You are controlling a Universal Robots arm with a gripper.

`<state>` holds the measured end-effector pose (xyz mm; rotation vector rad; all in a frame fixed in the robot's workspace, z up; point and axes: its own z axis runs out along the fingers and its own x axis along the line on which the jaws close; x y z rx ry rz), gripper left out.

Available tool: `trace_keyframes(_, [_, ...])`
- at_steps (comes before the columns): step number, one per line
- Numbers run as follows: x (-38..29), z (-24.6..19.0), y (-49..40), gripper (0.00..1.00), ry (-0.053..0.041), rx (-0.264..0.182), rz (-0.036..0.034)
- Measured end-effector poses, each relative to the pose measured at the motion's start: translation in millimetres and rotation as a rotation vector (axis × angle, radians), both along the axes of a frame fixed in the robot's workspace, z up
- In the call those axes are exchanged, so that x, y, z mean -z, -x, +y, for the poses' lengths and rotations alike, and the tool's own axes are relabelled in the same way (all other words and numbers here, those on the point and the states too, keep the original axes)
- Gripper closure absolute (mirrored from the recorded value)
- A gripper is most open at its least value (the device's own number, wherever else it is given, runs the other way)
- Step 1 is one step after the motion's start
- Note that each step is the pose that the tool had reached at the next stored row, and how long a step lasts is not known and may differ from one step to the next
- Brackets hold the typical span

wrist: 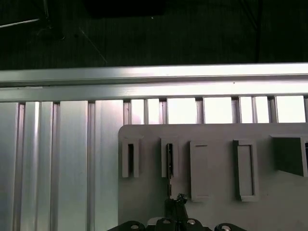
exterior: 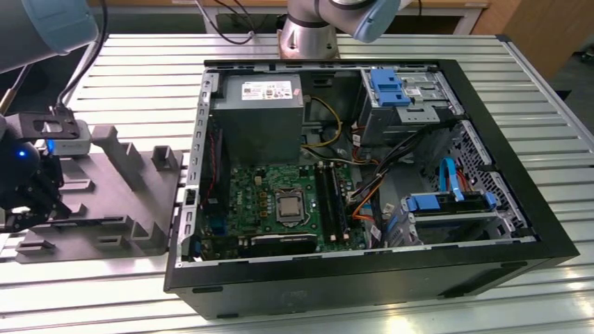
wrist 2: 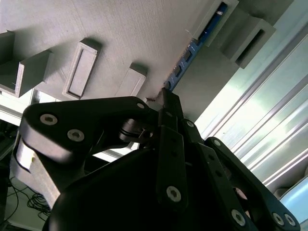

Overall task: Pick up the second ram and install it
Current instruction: 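Pick up the second ram and move it above second insertion slot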

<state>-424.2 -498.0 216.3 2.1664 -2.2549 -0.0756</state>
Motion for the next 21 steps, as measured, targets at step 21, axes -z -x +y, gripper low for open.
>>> trace_keyframes(21, [3.9,-2.1,-0.5,0.89,0.0018,0.0,0.0])
